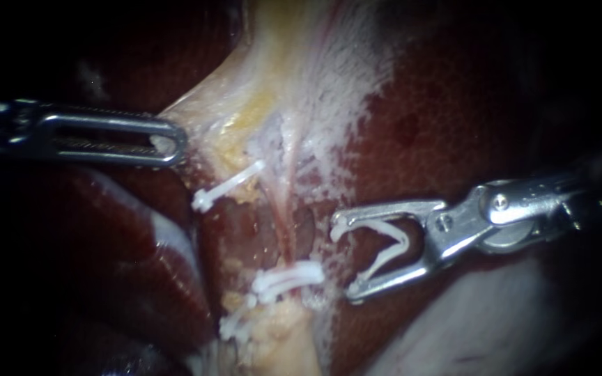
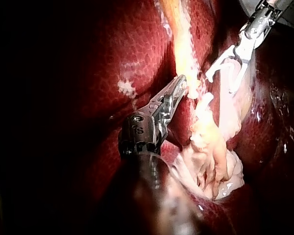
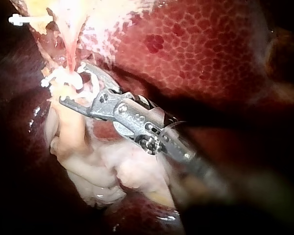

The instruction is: Clipping third clip right tube

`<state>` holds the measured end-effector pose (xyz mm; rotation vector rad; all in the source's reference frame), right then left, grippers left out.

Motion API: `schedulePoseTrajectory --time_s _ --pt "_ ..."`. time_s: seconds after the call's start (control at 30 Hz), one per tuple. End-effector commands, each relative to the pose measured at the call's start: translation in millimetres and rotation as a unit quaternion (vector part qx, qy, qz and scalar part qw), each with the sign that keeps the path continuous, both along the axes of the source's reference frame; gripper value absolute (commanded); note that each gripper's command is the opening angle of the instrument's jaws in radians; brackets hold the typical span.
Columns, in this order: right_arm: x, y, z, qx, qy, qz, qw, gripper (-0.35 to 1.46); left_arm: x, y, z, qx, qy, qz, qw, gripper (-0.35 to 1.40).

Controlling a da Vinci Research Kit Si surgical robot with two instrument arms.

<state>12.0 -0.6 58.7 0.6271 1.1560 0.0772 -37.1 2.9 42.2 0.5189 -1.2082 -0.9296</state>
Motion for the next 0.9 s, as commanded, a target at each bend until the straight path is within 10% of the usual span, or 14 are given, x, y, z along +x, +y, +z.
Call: schedulePoseTrajectory --time_s 0.03,0.9 --pt "0.2 0.1 0.0 0.002 -0.002 0.002 1.0000 0.60 0.0 0.0 -0.1 -0.001 0.000 0.000 1.0000 -0.35" --pt "4.3 0.7 2.2 0.016 -0.001 -0.011 0.9998 0.58 -0.5 -1.2 -2.4 -0.001 -0.001 -0.006 1.0000 -0.35"
